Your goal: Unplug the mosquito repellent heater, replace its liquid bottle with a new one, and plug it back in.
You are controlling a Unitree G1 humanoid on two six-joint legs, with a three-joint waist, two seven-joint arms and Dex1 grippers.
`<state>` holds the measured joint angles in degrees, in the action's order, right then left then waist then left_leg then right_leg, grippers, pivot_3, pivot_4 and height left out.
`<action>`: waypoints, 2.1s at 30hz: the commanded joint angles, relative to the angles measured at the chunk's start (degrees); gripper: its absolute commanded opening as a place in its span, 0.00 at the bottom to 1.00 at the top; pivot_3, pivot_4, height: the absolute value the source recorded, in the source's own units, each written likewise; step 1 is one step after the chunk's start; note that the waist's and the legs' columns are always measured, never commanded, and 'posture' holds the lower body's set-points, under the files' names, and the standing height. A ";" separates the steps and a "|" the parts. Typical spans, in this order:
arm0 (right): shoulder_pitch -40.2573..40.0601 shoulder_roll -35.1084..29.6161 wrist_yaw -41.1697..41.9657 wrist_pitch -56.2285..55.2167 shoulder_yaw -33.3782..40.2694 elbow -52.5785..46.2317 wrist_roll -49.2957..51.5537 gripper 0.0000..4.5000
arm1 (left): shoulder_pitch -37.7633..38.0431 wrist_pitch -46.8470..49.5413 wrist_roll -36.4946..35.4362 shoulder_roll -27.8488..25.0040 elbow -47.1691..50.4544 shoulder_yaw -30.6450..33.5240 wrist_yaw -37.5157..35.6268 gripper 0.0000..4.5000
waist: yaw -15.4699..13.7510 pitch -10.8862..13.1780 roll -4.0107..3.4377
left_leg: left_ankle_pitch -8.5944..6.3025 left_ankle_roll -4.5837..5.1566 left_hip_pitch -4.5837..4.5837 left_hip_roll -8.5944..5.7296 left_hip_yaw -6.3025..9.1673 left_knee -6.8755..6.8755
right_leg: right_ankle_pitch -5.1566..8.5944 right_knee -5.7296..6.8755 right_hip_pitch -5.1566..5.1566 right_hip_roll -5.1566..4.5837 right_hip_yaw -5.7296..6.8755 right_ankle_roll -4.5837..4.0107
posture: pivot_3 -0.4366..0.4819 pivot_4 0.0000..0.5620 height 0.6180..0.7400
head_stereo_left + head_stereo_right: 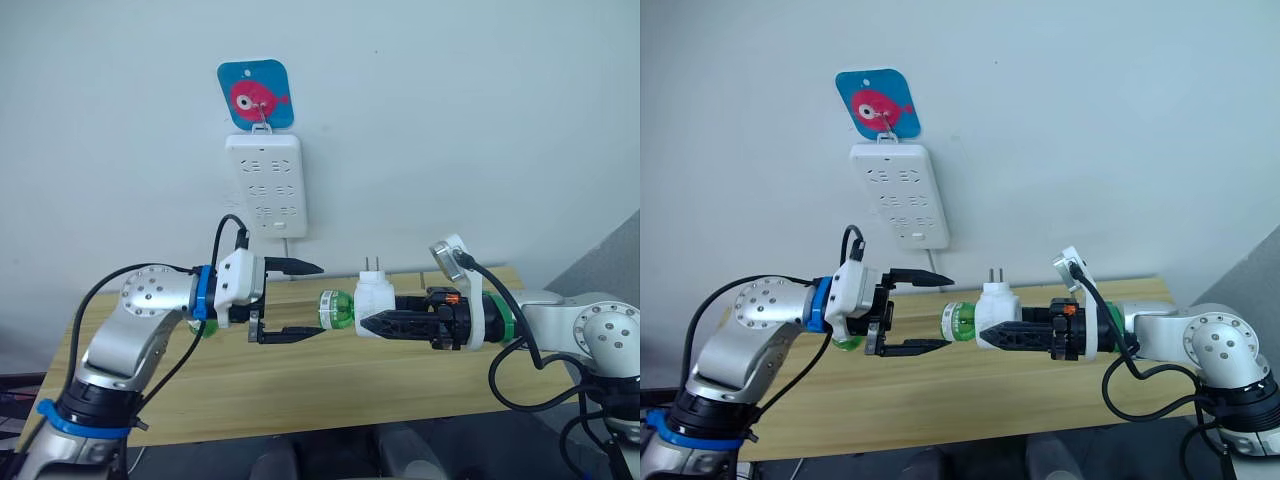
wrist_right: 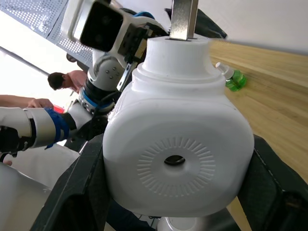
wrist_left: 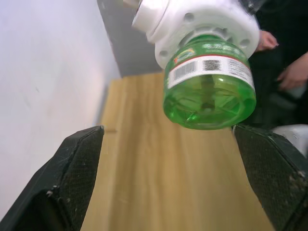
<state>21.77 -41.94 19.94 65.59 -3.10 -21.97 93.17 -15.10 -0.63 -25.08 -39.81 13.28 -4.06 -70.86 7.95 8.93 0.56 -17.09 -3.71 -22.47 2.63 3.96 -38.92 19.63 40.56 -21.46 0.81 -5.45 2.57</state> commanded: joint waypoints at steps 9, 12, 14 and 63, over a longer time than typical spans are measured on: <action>0.55 0.10 -0.20 -0.34 1.53 -0.12 2.04 0.67 | 0.86 -31.19 5.72 6.31 -7.93 -0.15 -2.22 1.00 | 0.07 0.00 0.00 | 0.00 0.00 0.05 -0.01 -0.03 0.00 | 0.00 0.04 0.03 -0.01 -0.01 0.00 | 0.31 0.20 1.00; 0.61 0.11 -0.21 -0.31 1.50 -0.09 2.06 0.67 | 0.30 -32.97 6.36 7.25 -9.07 -1.14 -1.24 1.00 | 0.11 0.00 0.00 | 0.00 0.00 0.04 -0.01 -0.02 0.00 | 0.00 0.04 0.02 0.00 0.00 0.00 | 0.31 0.20 1.00; 0.63 0.10 -0.17 -0.30 1.50 -0.08 1.99 0.67 | 0.10 -33.76 6.48 7.91 -9.22 -1.47 -0.48 1.00 | 0.13 -0.01 0.00 | 0.00 0.00 0.04 -0.01 -0.01 0.00 | 0.00 0.05 0.03 0.00 0.00 0.00 | 0.31 0.20 1.00; 0.51 -1.00 5.14 -0.38 1.30 -3.24 -1.05 0.67 | -21.90 64.85 -32.75 -13.45 -3.31 -0.62 1.17 0.50 | 0.39 0.03 0.04 | 0.02 0.03 0.08 -0.03 0.17 -0.01 | 0.05 0.20 -0.02 0.09 0.08 -0.05 | 0.32 0.18 1.00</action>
<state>22.21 -41.30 23.74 64.65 -3.65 -24.49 92.73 -35.88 61.73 -57.95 -50.71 13.35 -9.73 -70.96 8.34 8.96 0.60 -17.07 -3.68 -22.40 2.60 4.12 -38.94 19.68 40.76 -21.49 0.90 -5.37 2.52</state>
